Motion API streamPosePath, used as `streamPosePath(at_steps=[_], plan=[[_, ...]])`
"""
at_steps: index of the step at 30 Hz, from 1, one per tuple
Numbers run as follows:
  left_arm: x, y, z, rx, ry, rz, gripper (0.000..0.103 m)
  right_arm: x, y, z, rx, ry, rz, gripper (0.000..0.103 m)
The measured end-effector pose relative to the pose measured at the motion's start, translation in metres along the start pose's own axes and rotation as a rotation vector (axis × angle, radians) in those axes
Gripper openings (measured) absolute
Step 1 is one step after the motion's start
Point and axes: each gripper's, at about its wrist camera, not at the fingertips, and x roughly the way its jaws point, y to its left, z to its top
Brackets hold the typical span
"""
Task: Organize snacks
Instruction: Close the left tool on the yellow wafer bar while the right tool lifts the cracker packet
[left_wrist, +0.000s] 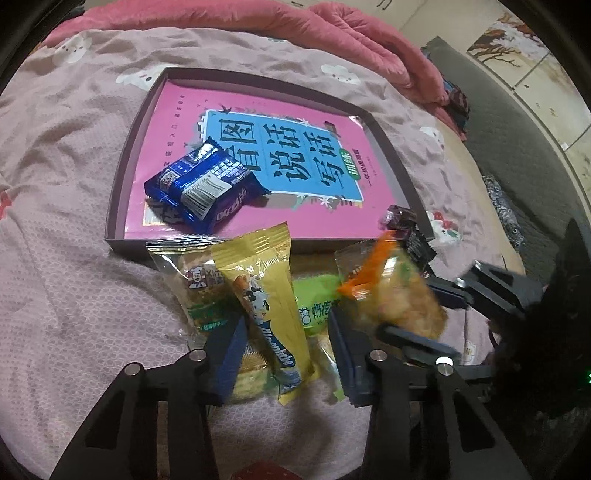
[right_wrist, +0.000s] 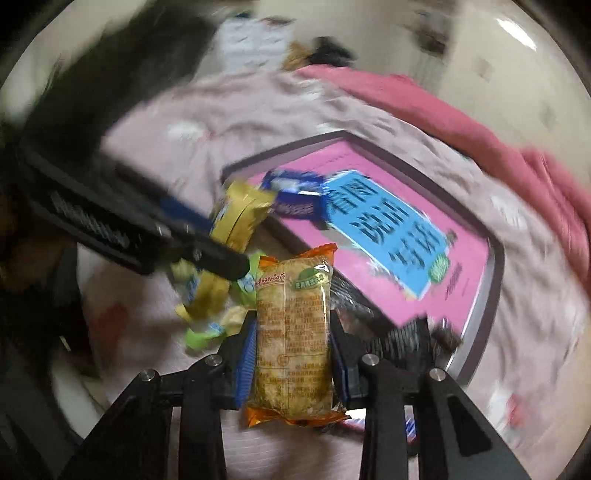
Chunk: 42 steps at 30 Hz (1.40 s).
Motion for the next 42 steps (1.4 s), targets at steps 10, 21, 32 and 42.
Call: streamPosePath(at_steps=[10, 21, 32, 42], plan=[[0.011, -0.004, 0.003, -0.01, 0.025, 0.036, 0.016, -0.022, -0.005, -0.01, 0.31, -0.068, -0.03, 0.035], [-0.013, -0.002, -0.001, -0.006, -0.038, 0.008, 0.015, -0.03, -0.014, -0.015, 0.426, -0.135, -0.038, 0.035], [-0.045, -0.005, -0.001, 0.009, -0.118, 0.023, 0.015, -0.036, -0.012, -0.014, 0.428, -0.165, -0.036, 0.035], [-0.062, -0.003, 0.0, 0.006, -0.162, 0.037, 0.015, -0.042, -0.013, -0.014, 0.438, -0.198, -0.036, 0.035]])
